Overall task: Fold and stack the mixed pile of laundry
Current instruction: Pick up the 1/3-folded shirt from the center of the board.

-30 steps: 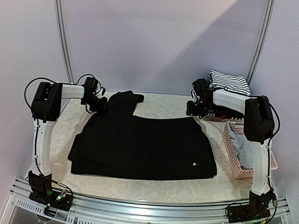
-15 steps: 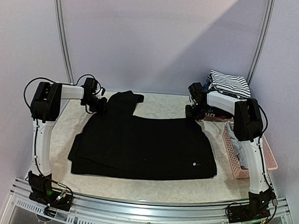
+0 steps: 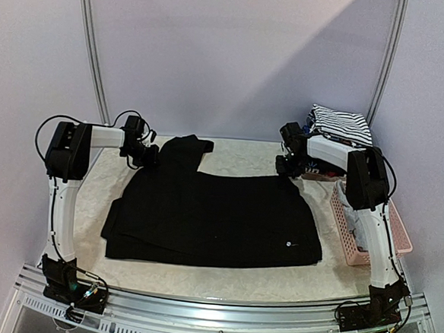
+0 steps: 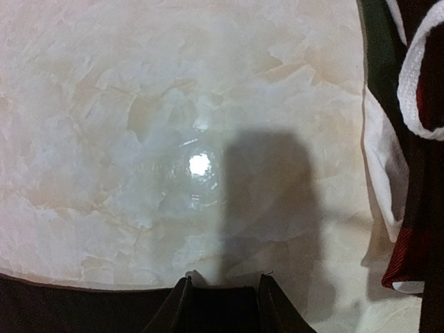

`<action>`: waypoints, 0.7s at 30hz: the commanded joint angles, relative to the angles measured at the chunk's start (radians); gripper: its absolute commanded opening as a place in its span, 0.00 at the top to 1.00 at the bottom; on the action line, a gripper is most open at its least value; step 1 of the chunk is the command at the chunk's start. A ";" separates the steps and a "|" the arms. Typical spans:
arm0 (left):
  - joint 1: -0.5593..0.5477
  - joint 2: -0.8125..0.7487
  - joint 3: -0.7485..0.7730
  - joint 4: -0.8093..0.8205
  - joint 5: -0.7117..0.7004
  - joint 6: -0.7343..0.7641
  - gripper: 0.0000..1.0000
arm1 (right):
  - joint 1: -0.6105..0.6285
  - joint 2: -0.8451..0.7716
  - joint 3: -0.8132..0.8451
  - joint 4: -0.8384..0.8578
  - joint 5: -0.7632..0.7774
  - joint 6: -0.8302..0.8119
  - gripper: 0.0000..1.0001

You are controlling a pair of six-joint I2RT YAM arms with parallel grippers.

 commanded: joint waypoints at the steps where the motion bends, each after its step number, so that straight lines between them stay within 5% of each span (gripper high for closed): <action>1: 0.003 -0.026 -0.006 -0.006 0.002 0.005 1.00 | -0.008 0.045 0.023 0.006 -0.030 -0.006 0.71; 10: 0.003 -0.025 -0.003 -0.010 0.001 0.003 1.00 | -0.009 0.036 0.027 0.014 -0.024 -0.019 0.99; 21: -0.010 -0.106 -0.043 0.001 0.060 -0.018 1.00 | -0.009 -0.076 -0.040 0.041 -0.082 -0.040 1.00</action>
